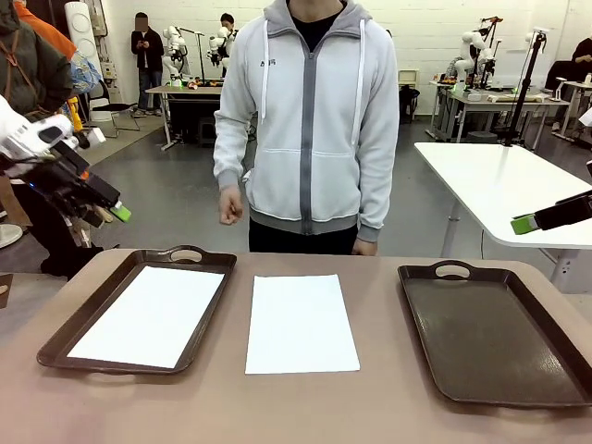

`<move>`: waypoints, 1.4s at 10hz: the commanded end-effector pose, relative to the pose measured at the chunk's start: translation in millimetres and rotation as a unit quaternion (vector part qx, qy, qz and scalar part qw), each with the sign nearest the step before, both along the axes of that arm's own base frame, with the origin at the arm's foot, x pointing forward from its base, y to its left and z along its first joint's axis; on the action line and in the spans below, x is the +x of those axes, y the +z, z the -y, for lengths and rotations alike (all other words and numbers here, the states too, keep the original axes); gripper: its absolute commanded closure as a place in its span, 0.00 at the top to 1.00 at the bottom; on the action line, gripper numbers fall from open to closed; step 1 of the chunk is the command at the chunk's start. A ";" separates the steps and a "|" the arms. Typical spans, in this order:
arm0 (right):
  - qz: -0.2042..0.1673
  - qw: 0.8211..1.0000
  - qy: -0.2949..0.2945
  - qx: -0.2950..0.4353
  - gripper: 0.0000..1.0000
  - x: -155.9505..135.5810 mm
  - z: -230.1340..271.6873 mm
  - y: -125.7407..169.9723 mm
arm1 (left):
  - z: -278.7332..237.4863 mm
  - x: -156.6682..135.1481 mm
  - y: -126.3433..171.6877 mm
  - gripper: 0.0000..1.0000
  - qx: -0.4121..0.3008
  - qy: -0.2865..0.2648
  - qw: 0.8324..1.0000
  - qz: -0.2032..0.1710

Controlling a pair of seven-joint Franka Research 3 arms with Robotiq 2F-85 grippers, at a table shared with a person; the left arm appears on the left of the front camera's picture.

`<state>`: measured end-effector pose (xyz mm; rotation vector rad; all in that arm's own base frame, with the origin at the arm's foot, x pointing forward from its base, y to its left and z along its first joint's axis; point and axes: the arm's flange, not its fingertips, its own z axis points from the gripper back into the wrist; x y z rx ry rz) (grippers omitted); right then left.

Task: Sort the A4 documents.
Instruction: Receive the A4 Paper.

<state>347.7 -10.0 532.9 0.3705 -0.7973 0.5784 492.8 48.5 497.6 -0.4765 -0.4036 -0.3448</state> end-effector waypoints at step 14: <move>0.000 1.000 0.000 0.002 1.00 0.9 0.5 -1.0 | 63.5 -100.9 110.7 1.00 -0.065 -0.254 0.948 0.181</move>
